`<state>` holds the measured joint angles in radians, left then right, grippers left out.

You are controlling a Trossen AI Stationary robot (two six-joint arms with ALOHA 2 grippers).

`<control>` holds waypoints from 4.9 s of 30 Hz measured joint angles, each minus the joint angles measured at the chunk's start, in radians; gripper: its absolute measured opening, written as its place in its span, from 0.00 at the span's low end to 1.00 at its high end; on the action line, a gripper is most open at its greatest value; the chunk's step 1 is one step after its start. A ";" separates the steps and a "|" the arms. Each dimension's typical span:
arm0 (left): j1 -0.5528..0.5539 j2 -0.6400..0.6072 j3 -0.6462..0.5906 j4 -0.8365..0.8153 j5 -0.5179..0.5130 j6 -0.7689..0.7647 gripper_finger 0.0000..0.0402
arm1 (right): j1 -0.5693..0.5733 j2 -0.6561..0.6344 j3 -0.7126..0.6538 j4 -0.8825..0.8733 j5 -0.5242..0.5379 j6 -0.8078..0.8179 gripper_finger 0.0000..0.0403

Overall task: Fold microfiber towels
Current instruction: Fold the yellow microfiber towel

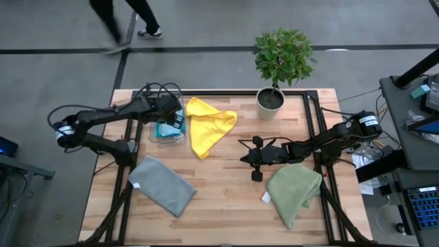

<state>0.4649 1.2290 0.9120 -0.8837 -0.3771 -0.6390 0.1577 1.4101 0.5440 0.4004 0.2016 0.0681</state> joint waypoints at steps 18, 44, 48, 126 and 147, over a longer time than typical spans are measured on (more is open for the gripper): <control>-0.505 0.008 -0.149 0.710 0.002 0.445 0.29 | -0.015 0.179 0.040 0.216 0.000 0.026 0.16; -0.543 0.011 -0.266 0.748 -0.206 0.702 0.29 | -0.331 0.540 0.685 -0.404 -0.190 -0.276 0.49; -0.543 0.011 -0.267 0.748 -0.207 0.701 0.29 | -0.348 0.603 0.733 -0.422 -0.218 -0.302 0.49; -0.613 0.066 -0.203 1.209 0.469 0.882 0.00 | 0.130 0.048 0.858 -0.898 0.291 -0.022 0.02; -0.540 0.066 -0.257 1.035 -0.103 0.459 0.00 | 0.125 0.066 0.563 -1.064 0.238 0.253 0.02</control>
<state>-0.0756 1.2949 0.6546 0.1517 -0.4805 -0.1795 0.2825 1.4757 1.1065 -0.6637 0.4397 0.3208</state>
